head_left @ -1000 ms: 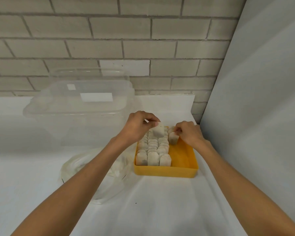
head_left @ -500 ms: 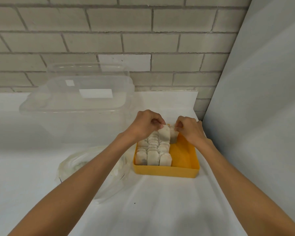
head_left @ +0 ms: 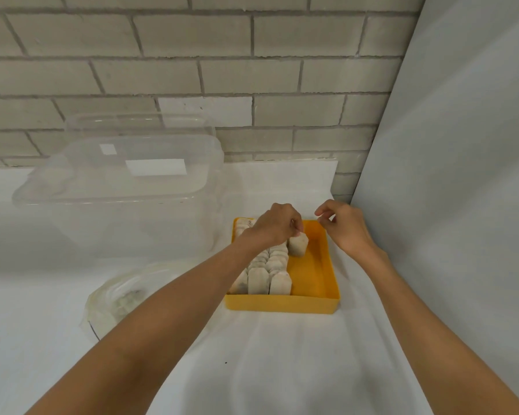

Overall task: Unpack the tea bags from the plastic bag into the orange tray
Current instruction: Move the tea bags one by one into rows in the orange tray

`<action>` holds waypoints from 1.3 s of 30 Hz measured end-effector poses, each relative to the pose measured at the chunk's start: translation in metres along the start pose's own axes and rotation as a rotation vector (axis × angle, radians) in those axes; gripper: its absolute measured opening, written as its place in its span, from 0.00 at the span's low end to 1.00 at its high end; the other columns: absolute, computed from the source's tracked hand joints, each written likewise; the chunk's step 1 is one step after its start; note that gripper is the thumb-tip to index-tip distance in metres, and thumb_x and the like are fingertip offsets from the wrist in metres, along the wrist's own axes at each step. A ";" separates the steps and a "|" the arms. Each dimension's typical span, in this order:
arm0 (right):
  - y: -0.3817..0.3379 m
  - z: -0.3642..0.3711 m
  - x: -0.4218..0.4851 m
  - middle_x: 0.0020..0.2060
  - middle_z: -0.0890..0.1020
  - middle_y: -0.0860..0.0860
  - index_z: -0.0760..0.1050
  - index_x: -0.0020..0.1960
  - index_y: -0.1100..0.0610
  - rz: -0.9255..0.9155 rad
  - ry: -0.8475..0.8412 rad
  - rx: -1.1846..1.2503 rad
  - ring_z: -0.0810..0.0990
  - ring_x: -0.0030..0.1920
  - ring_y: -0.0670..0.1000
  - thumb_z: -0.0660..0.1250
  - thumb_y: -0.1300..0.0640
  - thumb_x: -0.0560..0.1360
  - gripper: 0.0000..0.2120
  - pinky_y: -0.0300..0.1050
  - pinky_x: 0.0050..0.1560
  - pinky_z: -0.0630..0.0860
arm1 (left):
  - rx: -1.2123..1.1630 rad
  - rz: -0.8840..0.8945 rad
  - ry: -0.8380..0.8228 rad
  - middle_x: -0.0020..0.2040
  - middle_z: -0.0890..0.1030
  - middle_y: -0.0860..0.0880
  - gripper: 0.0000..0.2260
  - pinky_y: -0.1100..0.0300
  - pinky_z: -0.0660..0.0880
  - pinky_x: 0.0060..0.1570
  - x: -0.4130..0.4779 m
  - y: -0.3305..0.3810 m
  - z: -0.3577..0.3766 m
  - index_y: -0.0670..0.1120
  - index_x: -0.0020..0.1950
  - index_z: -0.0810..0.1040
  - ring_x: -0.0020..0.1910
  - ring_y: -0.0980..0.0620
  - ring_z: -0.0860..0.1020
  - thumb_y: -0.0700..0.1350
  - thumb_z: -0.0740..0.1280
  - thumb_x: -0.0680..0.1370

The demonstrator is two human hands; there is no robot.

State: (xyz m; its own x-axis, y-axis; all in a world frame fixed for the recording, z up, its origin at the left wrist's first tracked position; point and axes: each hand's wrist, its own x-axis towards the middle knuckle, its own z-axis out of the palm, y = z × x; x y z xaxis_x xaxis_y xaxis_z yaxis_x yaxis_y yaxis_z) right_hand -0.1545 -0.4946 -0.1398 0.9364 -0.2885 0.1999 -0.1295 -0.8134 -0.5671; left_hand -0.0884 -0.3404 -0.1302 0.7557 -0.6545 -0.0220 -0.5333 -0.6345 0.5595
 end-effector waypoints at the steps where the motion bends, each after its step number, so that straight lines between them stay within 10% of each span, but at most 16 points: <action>1: 0.001 0.000 -0.002 0.48 0.83 0.52 0.79 0.52 0.54 0.002 -0.011 0.001 0.79 0.46 0.51 0.65 0.61 0.78 0.06 0.55 0.55 0.78 | 0.025 -0.010 0.000 0.51 0.81 0.46 0.04 0.51 0.78 0.55 0.001 -0.002 0.002 0.43 0.47 0.84 0.49 0.47 0.80 0.36 0.70 0.74; 30: -0.019 -0.007 -0.013 0.50 0.83 0.53 0.79 0.54 0.54 -0.044 -0.068 -0.021 0.79 0.49 0.51 0.63 0.61 0.78 0.09 0.51 0.54 0.78 | 0.024 -0.032 0.164 0.53 0.80 0.47 0.07 0.51 0.77 0.52 -0.016 -0.012 0.002 0.47 0.54 0.78 0.51 0.48 0.77 0.40 0.65 0.78; 39: -0.099 0.000 -0.037 0.46 0.83 0.48 0.80 0.51 0.51 -0.199 -0.157 0.066 0.77 0.42 0.46 0.63 0.62 0.75 0.10 0.42 0.49 0.75 | -0.185 0.059 0.069 0.40 0.81 0.58 0.08 0.77 0.70 0.44 -0.112 -0.026 -0.055 0.45 0.51 0.82 0.38 0.66 0.78 0.36 0.68 0.75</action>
State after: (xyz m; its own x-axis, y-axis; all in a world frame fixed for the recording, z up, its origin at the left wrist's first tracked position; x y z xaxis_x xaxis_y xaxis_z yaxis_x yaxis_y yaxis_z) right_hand -0.1768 -0.4037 -0.0909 0.9812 -0.0396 0.1890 0.0792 -0.8101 -0.5809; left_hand -0.1388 -0.2279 -0.0963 0.7527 -0.6548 0.0690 -0.5035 -0.5049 0.7011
